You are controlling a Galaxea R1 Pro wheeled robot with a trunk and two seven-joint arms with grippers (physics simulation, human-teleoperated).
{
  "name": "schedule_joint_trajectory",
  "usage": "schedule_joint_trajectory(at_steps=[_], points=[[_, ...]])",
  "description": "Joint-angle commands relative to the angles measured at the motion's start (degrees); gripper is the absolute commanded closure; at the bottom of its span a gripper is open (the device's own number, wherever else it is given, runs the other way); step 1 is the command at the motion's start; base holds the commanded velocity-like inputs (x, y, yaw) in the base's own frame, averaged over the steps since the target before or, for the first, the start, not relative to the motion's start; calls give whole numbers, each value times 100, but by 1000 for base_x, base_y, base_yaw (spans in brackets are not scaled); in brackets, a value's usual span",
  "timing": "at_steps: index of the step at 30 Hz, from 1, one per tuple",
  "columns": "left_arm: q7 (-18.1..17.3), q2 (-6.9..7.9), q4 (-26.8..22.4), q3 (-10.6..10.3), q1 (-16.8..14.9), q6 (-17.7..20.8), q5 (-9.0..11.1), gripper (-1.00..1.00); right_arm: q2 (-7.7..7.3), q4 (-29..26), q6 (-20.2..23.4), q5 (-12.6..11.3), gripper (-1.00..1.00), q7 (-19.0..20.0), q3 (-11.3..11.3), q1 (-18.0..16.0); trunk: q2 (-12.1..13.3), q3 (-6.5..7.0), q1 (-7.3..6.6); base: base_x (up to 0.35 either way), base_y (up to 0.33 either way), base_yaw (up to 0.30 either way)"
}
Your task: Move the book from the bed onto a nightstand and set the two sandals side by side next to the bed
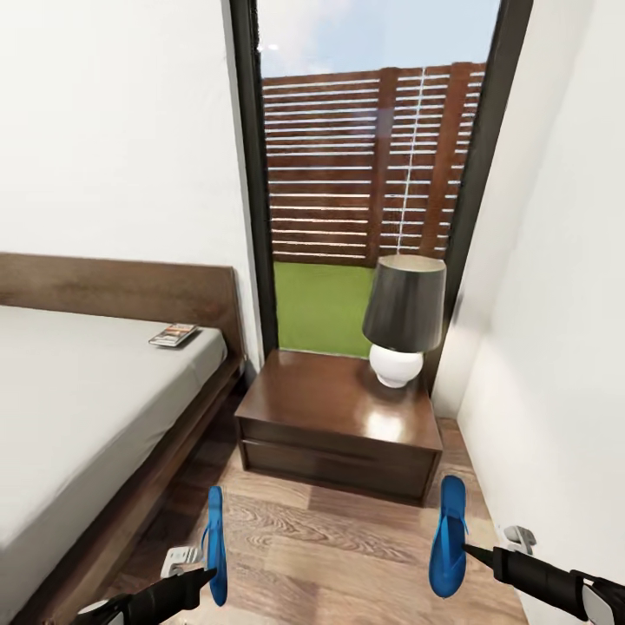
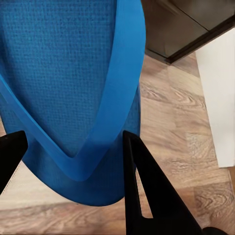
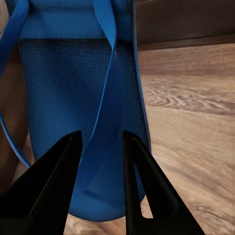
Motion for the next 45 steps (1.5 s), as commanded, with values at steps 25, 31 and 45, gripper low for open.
schedule_joint_trajectory(at_steps=[25, 31, 45], points=[[-5, -35, 6, -43, -6, -48, 29, 100, -3, -4, 29, -27, 100, 18, -14, -2, -2, -5, -1, 0, -36, 293], [-5, -42, 6, -43, -6, -48, 31, 100, -3, -3, 29, -27, 100, 16, -14, -2, -2, -5, -1, 0, 0, 293], [3, -79, 6, -43, -6, -48, 28, 100, -3, -5, 29, -27, 100, 18, -14, -2, -2, -5, -1, 0, -10, 293]])
